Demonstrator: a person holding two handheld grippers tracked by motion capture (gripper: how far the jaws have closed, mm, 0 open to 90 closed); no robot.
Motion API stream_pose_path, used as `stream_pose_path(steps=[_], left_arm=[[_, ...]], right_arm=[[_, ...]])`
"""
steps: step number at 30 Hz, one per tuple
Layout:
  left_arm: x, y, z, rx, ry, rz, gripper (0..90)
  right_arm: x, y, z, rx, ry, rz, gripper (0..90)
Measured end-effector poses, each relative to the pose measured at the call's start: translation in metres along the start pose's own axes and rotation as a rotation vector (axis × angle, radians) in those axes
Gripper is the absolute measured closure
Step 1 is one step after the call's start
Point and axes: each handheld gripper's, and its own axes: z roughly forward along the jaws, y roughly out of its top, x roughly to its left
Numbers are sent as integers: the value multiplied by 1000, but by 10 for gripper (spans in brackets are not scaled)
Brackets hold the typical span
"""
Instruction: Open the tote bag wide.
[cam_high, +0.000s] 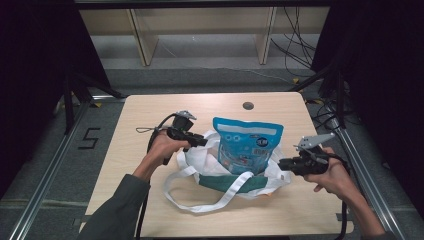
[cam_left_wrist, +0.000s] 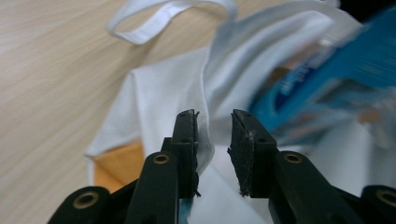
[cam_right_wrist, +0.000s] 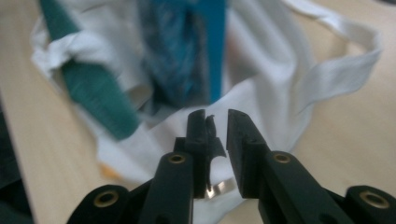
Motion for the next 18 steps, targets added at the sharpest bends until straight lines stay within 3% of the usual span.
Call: stream_pose_path(steps=[1, 3, 5, 7, 8, 9, 10, 12, 14, 16, 18], left_arm=[[-5, -3, -5, -11, 8, 14, 710], [-13, -10, -14, -42, 8, 20, 727], [-23, -14, -21, -75, 9, 31, 753], [-30, -15, -22, -70, 11, 88, 779], [-31, -16, -20, -53, 17, 96, 789], [-28, -17, -16, -4, 42, 123, 798], [-24, -20, -11, 26, 60, 129, 814], [-15, -25, -3, 69, 99, 135, 824], [-2, -34, 6, 118, 164, 123, 850], [10, -47, 14, 133, 177, 106, 893], [19, -57, 18, 145, 146, 88, 895]], right_arm=[[-1, 4, 3, -17, -22, 26, 781], [-8, 12, 7, -13, -62, 17, 792], [-17, 16, 16, 23, -66, 27, 818], [-23, 17, 31, 22, -76, 22, 848], [-25, 18, 33, 40, -68, 23, 860], [-27, 17, 40, 33, -67, 28, 872], [-27, 17, 45, 79, -53, 46, 885], [-29, 17, 51, 96, -90, 55, 900], [-33, 15, 57, 112, -72, 62, 900], [-39, 11, 65, 148, -83, 72, 900], [-42, 6, 74, 185, -79, 122, 900]])
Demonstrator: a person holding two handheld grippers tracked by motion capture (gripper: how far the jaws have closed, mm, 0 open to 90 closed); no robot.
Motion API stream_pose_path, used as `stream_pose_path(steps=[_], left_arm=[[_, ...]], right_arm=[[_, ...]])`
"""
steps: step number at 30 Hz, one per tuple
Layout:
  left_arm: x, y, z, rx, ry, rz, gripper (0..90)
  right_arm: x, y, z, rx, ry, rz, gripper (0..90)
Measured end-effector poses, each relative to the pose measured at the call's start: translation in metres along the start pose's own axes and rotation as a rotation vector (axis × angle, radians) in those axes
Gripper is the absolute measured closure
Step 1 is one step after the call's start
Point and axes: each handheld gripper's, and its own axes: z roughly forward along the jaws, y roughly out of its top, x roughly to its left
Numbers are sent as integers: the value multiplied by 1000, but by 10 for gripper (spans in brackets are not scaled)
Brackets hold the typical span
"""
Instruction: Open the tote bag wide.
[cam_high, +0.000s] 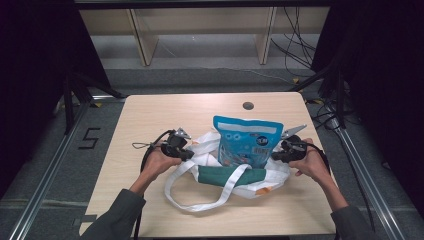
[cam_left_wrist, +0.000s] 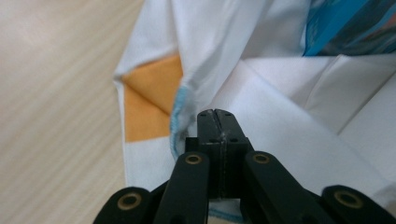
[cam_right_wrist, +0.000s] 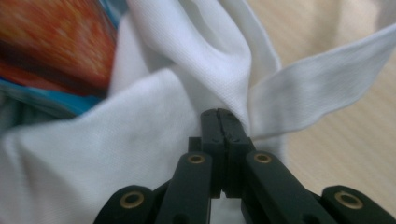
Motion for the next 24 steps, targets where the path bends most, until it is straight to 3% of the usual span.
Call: stream_pose_path(steps=[1, 3, 4, 6, 7, 9, 10, 11, 12, 13, 14, 19, 20, 21, 22, 23, 24], left_arm=[[2, -3, 2, 4, -12, 12, 895], [1, -6, 7, 21, -21, 16, 896], [0, -7, 12, 35, -16, 19, 896], [-3, -11, 23, 40, -9, -1, 896], [-3, -12, 24, 49, -12, 13, 896], [-2, -13, 22, 36, -18, 5, 895], [-1, -13, 20, 29, -20, 7, 895], [-2, -13, 19, 28, -22, 1, 894], [-1, -14, 18, 25, -21, 12, 894], [-2, -14, 17, 26, -22, 8, 893], [-3, -14, 17, 26, -25, 4, 891], [-8, -15, 16, 30, -38, 8, 885], [-8, -15, 15, 24, -41, 13, 884], [-8, -16, 14, 17, -47, 9, 883], [-9, -16, 13, 12, -50, 6, 880], [-10, -17, 13, -1, -53, -3, 877], [-10, -17, 13, -3, -58, -3, 872]], right_arm=[[-3, -2, 6, -20, 6, 4, 900], [-8, -3, 9, -11, 8, 19, 900], [-9, -4, 10, -12, 22, -3, 900], [-4, -6, 15, -1, 2, 33, 900], [-6, -7, 19, -33, -23, -30, 900], [-5, -7, 21, -14, -15, -34, 900], [-7, -7, 23, -30, -10, -52, 900], [-6, -6, 20, 17, -11, 5, 900], [-8, -5, 23, -22, 5, -6, 900], [-12, -3, 24, -21, -32, -28, 900], [-10, -1, 24, -16, 0, -8, 900], [-18, 12, 31, -6, -18, -12, 900], [-26, 14, 32, -2, -43, -103, 900], [-28, 16, 33, 6, -42, -90, 900], [-33, 20, 35, -24, -72, -106, 900], [-32, 21, 34, 0, -48, -70, 900], [-27, 24, 37, -40, -26, 22, 900]])
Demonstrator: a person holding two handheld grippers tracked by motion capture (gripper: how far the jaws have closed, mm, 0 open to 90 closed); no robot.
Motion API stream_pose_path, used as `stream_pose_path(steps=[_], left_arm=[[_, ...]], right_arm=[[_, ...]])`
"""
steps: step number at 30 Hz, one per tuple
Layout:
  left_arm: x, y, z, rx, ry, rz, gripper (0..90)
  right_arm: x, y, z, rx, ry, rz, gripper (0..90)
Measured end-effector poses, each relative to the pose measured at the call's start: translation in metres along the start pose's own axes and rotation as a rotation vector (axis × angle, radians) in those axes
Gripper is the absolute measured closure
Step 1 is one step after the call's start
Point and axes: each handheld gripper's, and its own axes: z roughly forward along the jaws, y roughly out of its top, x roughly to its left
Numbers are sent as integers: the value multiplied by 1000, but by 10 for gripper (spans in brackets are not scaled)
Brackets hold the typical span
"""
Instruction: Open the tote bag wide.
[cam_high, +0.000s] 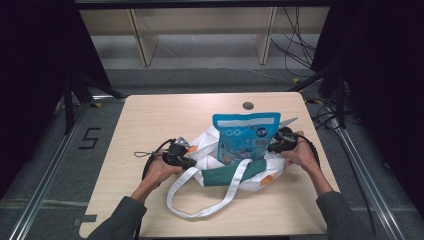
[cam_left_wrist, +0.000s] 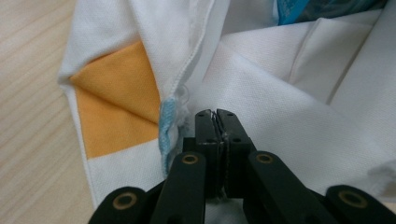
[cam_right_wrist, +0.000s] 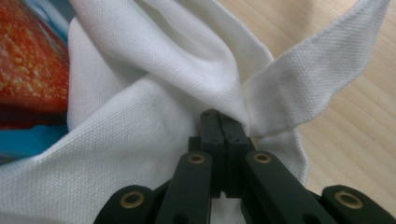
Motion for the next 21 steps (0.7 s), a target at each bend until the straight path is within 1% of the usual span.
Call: stream_pose_path(steps=[1, 2, 3, 4, 5, 6, 7, 8, 9, 10, 11, 12, 13, 14, 15, 16, 18, 20, 21], left_arm=[[0, 0, 0, -2, 1, 0, 869], [0, 1, -1, -2, -3, 0, 862], [0, 1, -2, -11, -7, 3, 855], [0, 1, -3, -27, -16, -5, 842], [-1, 1, -5, -40, -21, -12, 831], [-2, 2, -7, -49, -27, -16, 817], [-5, 3, -8, -76, -26, -36, 804], [-5, 4, -12, -89, -29, -24, 785], [-6, 5, -14, -99, -28, -30, 751], [-8, 6, -16, -110, -29, -39, 740], [-9, 7, -19, -112, -30, -29, 729], [-10, 7, -20, -135, -33, -47, 704], [-14, 8, -23, -160, -44, -73, 689], [-14, 8, -25, -169, -49, -59, 685], [-15, 9, -28, -173, -45, -51, 678], [-18, 9, -31, -183, -48, -63, 663], [-19, 8, -37, -197, -57, -64, 625], [-20, 7, -42, -209, -54, -66, 600], [-20, 6, -45, -216, -51, -66, 586]], right_arm=[[-3, 2, -2, 32, -9, -11, 900], [-7, 2, 0, 3, -2, -64, 900], [-5, 3, -1, 3, 21, -37, 900], [-6, 3, -3, 3, 10, -57, 900], [-6, 2, -3, -14, 6, -56, 900], [-1, 2, -9, 0, -2, 23, 889], [-1, 1, -14, -16, 13, 23, 875], [1, 1, -20, -19, 18, 42, 853], [2, 0, -27, -51, 21, 34, 846], [3, 0, -32, -63, 26, 42, 838], [4, 0, -37, -84, 29, 50, 831], [5, -1, -44, -103, 20, 57, 823], [6, -1, -48, -107, 14, 51, 817], [6, -2, -53, -129, 18, 42, 813], [8, -2, -56, -146, 20, 49, 810], [8, -2, -59, -150, 11, 39, 801], [9, -4, -64, -153, -11, 40, 782], [12, -6, -70, -168, -9, 33, 755], [13, -7, -72, -178, -10, 38, 744]])
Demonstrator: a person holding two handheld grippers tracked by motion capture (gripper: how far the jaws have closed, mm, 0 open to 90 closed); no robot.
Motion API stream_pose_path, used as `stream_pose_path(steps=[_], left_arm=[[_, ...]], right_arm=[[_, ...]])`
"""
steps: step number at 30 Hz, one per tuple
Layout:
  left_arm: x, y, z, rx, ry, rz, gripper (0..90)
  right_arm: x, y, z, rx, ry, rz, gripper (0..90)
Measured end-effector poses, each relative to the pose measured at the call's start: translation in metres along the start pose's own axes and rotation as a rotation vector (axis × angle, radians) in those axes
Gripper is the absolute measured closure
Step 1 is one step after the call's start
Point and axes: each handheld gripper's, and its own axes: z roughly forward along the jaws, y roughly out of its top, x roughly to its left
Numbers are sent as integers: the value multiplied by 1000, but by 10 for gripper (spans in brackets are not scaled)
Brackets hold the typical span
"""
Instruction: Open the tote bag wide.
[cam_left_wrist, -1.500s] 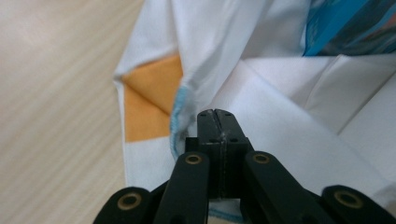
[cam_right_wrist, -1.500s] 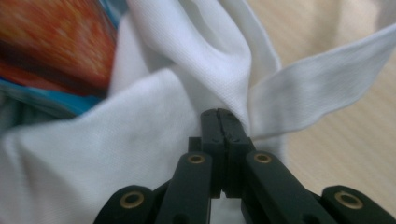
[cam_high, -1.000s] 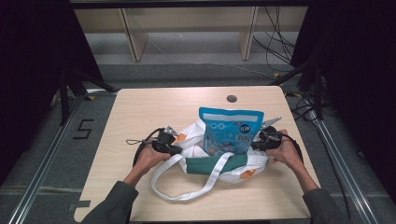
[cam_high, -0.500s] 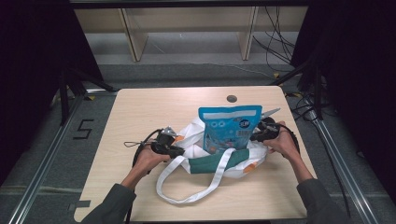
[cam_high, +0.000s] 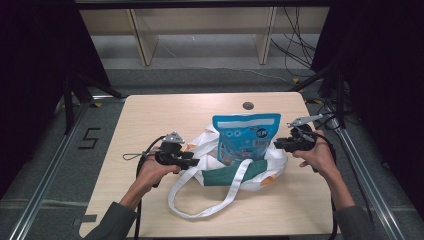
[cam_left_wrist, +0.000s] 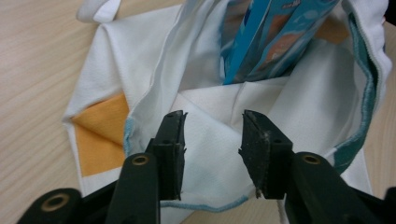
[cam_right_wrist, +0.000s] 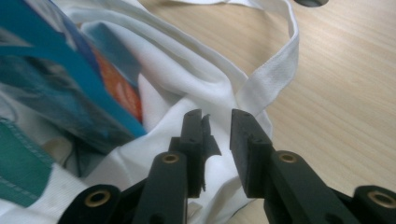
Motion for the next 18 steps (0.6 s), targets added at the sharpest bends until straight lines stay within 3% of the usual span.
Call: stream_pose_path(steps=[1, 4, 7, 9, 10, 11, 13, 14, 15, 16, 18], left_arm=[[-1, -1, -2, -7, 0, -3, 577], [-3, -2, -8, -10, 12, -6, 527], [-4, -3, -15, -27, 18, -34, 460], [-5, -4, -20, -34, 20, -40, 422], [-6, -6, -24, -40, 31, -38, 412], [-6, -7, -26, -49, 38, -38, 395], [-6, -10, -30, -51, 36, -41, 370], [-7, -12, -32, -53, 41, -50, 358], [-7, -14, -34, -50, 41, -51, 346], [-7, -16, -35, -60, 40, -54, 336], [-9, -20, -39, -62, 49, -64, 318]], right_arm=[[4, -2, -3, -3, -3, 21, 721], [7, -6, -12, -6, -23, -9, 670], [12, -10, -18, -48, -28, -11, 629], [15, -12, -26, -26, -20, -19, 591], [17, -13, -24, -64, -24, -4, 583], [19, -15, -28, -32, -26, -4, 572], [22, -18, -29, -48, -26, -2, 552], [23, -20, -31, -26, -21, -12, 534], [24, -22, -30, -55, -25, -13, 520], [24, -23, -35, -26, -21, -13, 507], [25, -27, -38, -46, -24, 6, 482]])
